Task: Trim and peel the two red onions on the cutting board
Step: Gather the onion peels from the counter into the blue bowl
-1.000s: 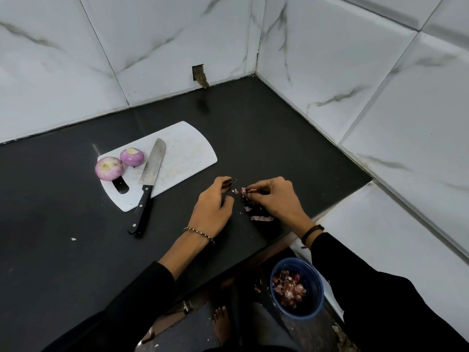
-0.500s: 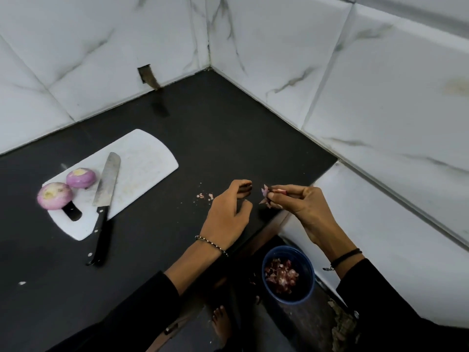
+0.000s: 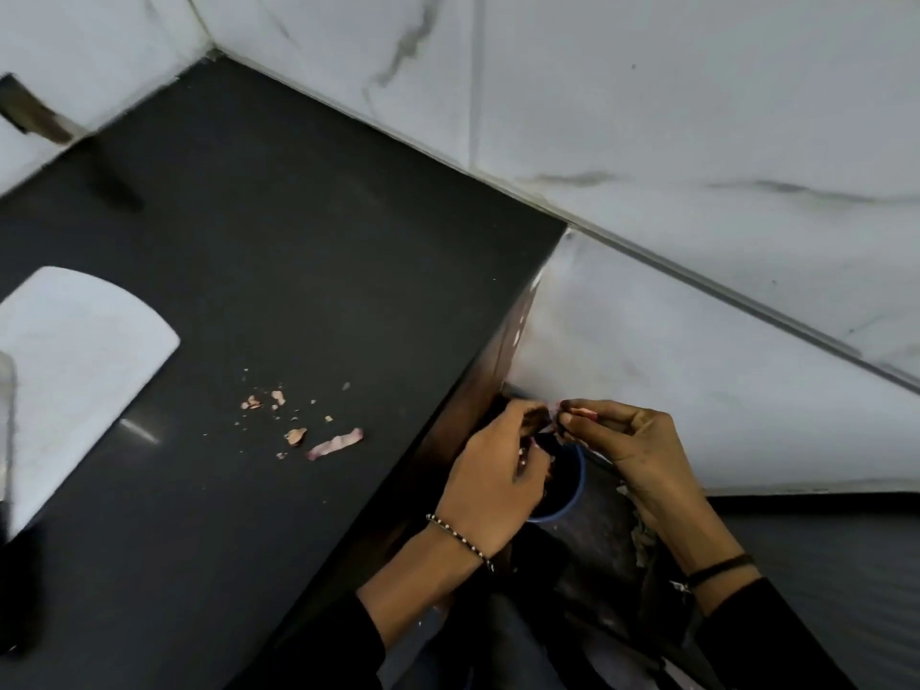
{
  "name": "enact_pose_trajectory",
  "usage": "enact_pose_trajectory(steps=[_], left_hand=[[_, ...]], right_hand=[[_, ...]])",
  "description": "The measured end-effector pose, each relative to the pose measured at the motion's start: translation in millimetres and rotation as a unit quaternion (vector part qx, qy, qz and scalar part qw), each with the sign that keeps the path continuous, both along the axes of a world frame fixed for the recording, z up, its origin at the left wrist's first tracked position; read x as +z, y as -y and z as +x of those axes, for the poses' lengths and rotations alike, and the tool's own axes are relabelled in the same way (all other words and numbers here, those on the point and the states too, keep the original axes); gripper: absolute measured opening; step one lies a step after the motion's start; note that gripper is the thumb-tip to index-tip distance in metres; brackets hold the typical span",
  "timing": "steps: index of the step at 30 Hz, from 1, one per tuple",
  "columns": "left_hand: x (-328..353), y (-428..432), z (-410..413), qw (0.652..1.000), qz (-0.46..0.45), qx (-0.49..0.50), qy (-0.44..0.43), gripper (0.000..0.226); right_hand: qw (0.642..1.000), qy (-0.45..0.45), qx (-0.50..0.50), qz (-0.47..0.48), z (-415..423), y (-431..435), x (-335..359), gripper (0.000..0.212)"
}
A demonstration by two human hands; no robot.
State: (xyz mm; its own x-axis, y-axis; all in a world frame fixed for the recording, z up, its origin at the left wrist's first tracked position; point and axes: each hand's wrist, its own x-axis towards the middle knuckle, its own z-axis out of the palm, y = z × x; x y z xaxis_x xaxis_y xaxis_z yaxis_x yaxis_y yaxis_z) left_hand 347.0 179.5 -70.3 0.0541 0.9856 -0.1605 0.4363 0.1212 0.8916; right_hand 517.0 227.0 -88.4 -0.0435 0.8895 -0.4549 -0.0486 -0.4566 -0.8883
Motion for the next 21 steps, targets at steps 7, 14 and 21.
enact_pose_trajectory(steps=[7,14,21], left_hand=[[-81.6,-3.3,29.9,0.990,-0.127,-0.027,-0.063,0.040],[-157.4,-23.9,42.5,0.972,-0.222,-0.013,-0.075,0.039],[-228.9,-49.5,56.0,0.950,-0.297,-0.012,-0.092,0.042]], right_hand=[[0.988,0.138,-0.006,-0.066,27.5,-1.4,-101.4,0.016],[0.946,0.310,0.058,-0.077,33.6,-14.0,-193.3,0.012],[0.915,0.380,0.113,-0.070,29.9,-30.9,-240.5,0.020]])
